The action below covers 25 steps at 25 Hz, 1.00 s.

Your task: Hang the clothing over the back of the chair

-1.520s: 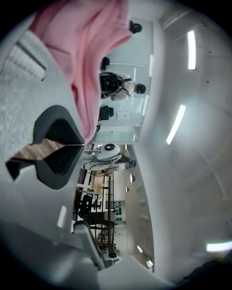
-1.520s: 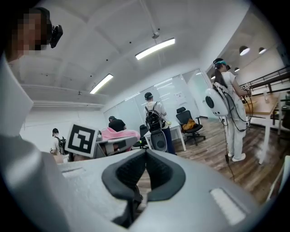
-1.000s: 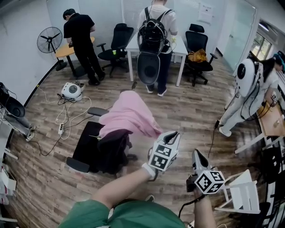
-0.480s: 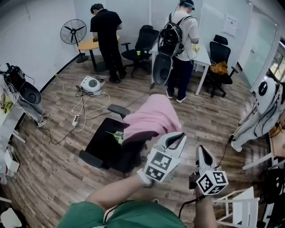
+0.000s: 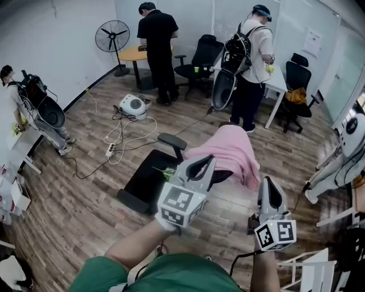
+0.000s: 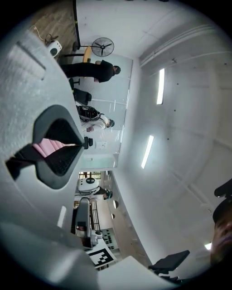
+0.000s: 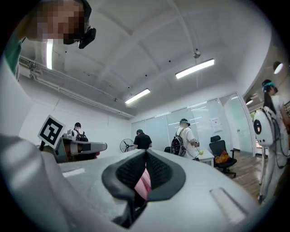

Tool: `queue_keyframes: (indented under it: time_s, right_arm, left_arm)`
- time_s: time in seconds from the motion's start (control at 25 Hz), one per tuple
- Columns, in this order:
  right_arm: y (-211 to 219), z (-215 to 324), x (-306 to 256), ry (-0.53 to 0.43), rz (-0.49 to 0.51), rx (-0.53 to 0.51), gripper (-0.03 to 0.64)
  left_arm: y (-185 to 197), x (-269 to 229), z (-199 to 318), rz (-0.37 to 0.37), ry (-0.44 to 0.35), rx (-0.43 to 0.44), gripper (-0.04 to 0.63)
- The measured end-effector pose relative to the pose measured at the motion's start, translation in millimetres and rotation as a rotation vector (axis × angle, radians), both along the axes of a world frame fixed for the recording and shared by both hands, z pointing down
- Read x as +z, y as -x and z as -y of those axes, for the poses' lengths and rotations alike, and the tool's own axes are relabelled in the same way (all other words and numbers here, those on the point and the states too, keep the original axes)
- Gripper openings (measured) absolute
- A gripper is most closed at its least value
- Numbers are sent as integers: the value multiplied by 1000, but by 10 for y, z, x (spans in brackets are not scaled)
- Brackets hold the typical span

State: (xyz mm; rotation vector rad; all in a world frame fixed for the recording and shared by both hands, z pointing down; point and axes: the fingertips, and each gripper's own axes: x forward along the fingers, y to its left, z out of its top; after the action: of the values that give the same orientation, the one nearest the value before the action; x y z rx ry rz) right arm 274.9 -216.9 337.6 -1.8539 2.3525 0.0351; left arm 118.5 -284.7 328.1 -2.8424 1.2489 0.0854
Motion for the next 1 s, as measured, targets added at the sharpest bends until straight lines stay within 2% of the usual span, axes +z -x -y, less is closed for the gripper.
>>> queue_keyframes:
  time_s: [0.24,0.36,0.48,0.68,1.0]
  right_arm:
    - [439,29,-87,-29,-50,-1,-8]
    - [589,42,-110,-35,-69,1,-8]
    - [683,56,-107,-29,-72,7,-8]
    - [786,140,-101,-7,-54,30,-8]
    - [858,88,-112,-3,-79,27,-8]
  left_arm:
    - [583,-45,74,0,-39,-54,15]
    - [746,-8,111,-12,-24,-56,15]
    - [838,51,125,-29,5,-42,15]
    - [978,61,173,-39,13,-28,15]
    - [1059,123,143,-45,32,-27,15]
